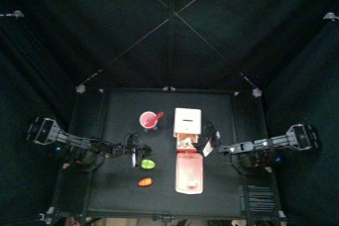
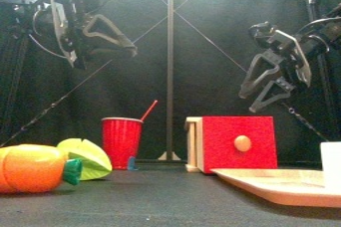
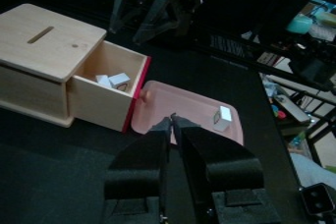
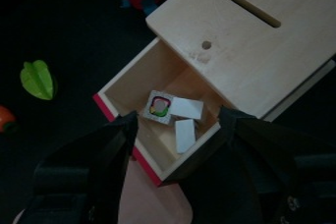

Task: Grab sushi piece from plate

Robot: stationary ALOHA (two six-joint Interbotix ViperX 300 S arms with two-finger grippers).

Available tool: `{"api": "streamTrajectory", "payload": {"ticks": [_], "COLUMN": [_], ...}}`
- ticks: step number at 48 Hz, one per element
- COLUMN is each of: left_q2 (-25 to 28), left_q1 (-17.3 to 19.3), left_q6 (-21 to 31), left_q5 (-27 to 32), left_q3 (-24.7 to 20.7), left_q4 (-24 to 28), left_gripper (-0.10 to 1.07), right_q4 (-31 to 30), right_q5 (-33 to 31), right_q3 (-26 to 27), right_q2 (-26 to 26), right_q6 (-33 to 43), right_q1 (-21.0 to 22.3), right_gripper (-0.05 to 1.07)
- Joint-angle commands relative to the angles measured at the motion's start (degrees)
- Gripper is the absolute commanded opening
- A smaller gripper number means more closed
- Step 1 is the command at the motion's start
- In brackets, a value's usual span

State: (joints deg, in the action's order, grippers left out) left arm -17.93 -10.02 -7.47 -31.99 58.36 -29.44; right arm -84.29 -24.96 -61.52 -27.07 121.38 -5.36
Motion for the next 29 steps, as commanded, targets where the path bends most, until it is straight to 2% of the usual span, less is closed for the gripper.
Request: {"api": "streamTrajectory", "payload": {"ticks": [1,8,15,22,29], "left_q2": [-0.1,-0.1,-0.1,-0.1,0.0], "left_q1": [0.0,0.0,0.0,0.1,0.1], "left_q6": [-0.2,-0.2,-0.1,-0.1,0.0], "left_q5": [-0.5,-0.5,-0.5,-0.4,-0.5], "left_q3": [-1.5,-1.3,-1.2,-1.2,-1.2], "left_q4": [0.3,0.3,0.3,0.1,0.1], "left_gripper": [0.56,0.56,0.56,0.56,0.56], "right_q4": [0.0,0.1,-1.3,-3.3,-4.1], "right_q5": [1.1,5.0,12.0,18.0,20.4], "right_q3": [0.6,0.8,0.2,-0.5,-0.2], "right_q2": [-0.4,-0.4,0.1,2.9,6.6], "right_q6": [-0.1,-0.2,-0.2,-0.3,-0.3], "right_q1": [-1.1,-3.4,-6.9,-11.0,-13.3], "right_gripper": [0.97,0.97,0.97,0.97,0.97]}}
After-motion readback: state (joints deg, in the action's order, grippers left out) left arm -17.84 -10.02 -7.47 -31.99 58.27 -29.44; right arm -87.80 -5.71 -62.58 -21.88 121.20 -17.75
